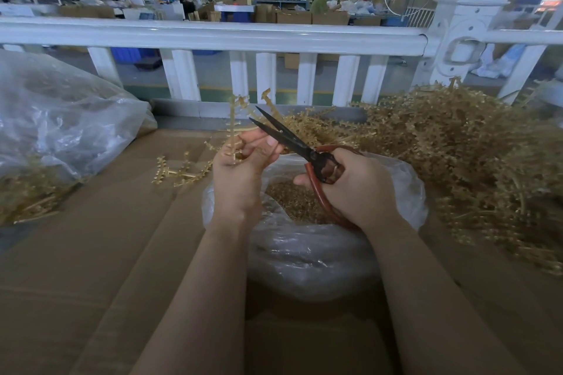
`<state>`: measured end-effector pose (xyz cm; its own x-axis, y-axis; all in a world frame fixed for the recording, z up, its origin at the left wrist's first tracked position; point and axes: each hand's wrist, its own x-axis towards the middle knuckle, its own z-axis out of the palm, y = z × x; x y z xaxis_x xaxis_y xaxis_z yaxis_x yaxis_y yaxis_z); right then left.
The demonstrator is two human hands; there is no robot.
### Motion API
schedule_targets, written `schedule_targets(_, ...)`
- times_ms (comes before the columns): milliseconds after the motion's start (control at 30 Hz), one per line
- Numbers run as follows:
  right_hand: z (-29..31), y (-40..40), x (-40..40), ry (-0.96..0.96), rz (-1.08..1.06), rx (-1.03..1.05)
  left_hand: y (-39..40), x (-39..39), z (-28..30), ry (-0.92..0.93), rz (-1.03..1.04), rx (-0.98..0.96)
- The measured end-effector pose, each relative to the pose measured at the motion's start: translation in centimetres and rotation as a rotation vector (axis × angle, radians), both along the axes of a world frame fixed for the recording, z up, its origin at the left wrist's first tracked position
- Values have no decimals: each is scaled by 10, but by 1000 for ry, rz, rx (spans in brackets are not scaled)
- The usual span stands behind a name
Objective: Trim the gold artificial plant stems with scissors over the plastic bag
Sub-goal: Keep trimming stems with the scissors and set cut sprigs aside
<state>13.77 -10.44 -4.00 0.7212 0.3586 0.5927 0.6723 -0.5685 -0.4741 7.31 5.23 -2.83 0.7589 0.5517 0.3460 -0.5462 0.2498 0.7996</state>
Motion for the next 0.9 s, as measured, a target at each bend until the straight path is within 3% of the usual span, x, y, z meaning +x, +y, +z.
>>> schedule_targets(167, -3, -1, 3, 62, 17, -5, 0, 0, 0, 25, -26, -84)
schedule_targets(300, -3, 1, 3, 225, 78, 168, 2, 0, -2, 134, -63, -163)
schedule_targets(467, 3, 3, 5, 370, 222, 428, -5, 3, -3, 325, -132, -39)
schedule_targets(900, 9, 5, 6, 508, 299, 543, -14, -2, -3, 308, -243, 89)
